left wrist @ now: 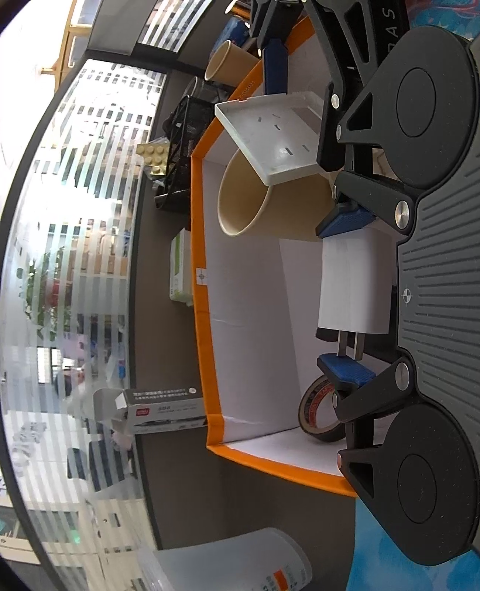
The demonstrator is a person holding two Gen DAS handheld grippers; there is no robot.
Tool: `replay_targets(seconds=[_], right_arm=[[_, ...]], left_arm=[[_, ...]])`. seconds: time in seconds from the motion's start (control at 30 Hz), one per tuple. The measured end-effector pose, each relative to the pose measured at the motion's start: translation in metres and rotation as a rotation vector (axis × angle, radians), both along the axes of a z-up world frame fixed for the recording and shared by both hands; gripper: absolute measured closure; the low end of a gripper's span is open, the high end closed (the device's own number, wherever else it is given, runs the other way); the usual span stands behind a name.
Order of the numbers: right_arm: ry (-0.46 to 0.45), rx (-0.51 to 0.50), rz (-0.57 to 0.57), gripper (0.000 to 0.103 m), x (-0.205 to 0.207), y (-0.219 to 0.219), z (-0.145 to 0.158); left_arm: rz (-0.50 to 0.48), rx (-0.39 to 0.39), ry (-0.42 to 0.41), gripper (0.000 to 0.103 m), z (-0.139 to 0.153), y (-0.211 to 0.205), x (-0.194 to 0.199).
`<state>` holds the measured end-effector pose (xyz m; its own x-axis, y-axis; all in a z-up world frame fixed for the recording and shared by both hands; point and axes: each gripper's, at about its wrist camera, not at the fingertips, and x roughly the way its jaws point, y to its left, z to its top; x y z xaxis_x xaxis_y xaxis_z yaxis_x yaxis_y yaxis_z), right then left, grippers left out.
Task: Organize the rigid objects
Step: 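Lower the charger and switch plate down into the orange box with both grippers, then open the left gripper to drop the charger while the right releases the switch plate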
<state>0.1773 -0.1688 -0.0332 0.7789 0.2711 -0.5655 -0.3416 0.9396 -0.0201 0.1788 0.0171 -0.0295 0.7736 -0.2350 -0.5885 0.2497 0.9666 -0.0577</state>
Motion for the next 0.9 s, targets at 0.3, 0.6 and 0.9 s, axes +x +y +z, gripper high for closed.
replay_targets(seconds=[0.3,0.6,0.9], right_arm=[[0.058,-0.009,0.012,0.014,0.019,0.005,0.01],[0.102,0.007,0.005,0.008,0.027,0.001,0.007],[0.094,0.008,0.004,0.008,0.018,0.001,0.006]], left_arm=[[-0.013,0.002,0.039,0.035,-0.002,0.006,0.006],[-0.003,0.016,0.03,0.035,-0.001,0.006,0.005],[0.01,0.03,0.028,0.03,-0.001,0.004,0.004]])
